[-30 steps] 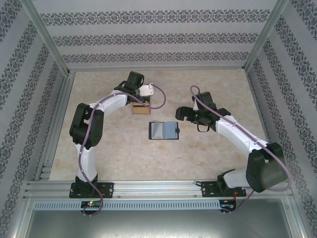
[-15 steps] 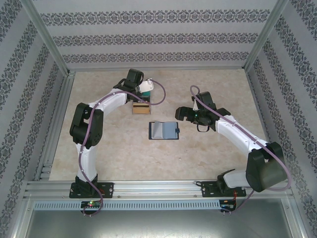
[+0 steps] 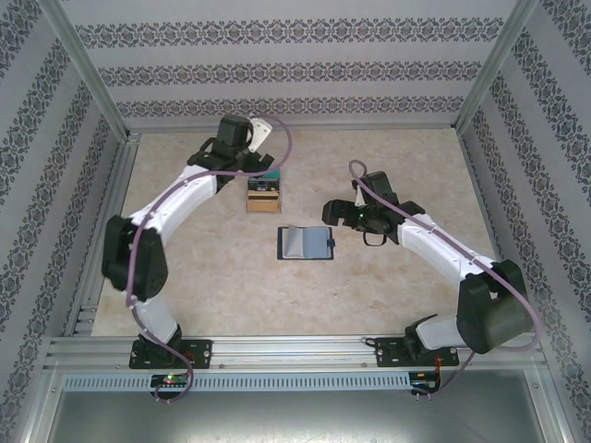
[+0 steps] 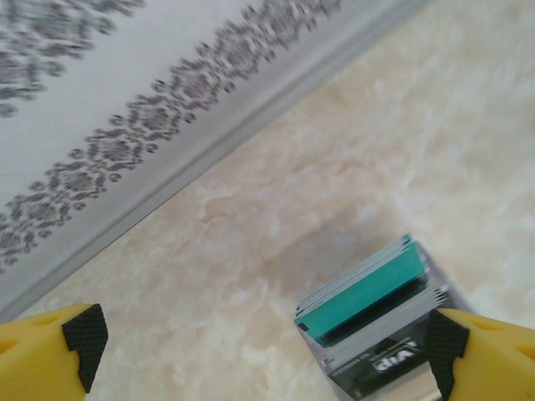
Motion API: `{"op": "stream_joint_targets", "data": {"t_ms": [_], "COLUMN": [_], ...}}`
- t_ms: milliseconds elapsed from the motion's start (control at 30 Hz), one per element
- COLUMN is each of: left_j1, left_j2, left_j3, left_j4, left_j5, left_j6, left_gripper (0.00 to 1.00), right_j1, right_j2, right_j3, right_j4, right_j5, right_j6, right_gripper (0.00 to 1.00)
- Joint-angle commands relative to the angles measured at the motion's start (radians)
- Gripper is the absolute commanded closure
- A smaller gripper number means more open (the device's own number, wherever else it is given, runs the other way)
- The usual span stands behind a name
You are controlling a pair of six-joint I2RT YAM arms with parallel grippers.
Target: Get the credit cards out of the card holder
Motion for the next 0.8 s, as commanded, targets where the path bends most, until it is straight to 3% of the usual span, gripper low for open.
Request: {"op": "stream_joint_targets", "data": {"t_ms": [0,100,167,200,367,633,767], "left_j1": [0.023,0.037,0.052,0.066,0.074,0.075,0.072], "left_j2": [-0.116,-0.184,-0.199,-0.203,-0.292,-0.467,-0.504], "left_j3": [-0.07,-0.115,-0.106,-0.106,-0.255,-0.538,-0.629], "left_j4": [0.001,-0.036,-0.148,-0.188,-0.177,-0.1,-0.054], "left_j5": [0.012,0.003,-0.019,0.03,0.145,0.156,0.222], "left_j6": [-0.324,-0.549,-0.721,-0.767,-0.857,-0.975,-1.022], "left_gripper": [0.01,0.01,0.01,0.01,0.01,0.01,0.02], "right_j1": [0.03,0.054,0.066,0.071,0.097,0.117,0.121], "right_j2": [0.019,0.033,0.05,0.059,0.084,0.096,0.106], "right_j3": [0.018,0.015,0.015,0.014,-0.006,-0.032,-0.042], "right_j4": [0.0,0.006,0.011,0.011,0.026,0.029,0.031], "right_j5": [0.029,0.038,0.037,0.033,0.031,0.048,0.058], "right_j6": [-0.006,-0.01,-0.013,-0.01,-0.001,0.015,0.014], "right_gripper": [0.02,0.02,0.02,0.03,0.07,0.02,0.02]}}
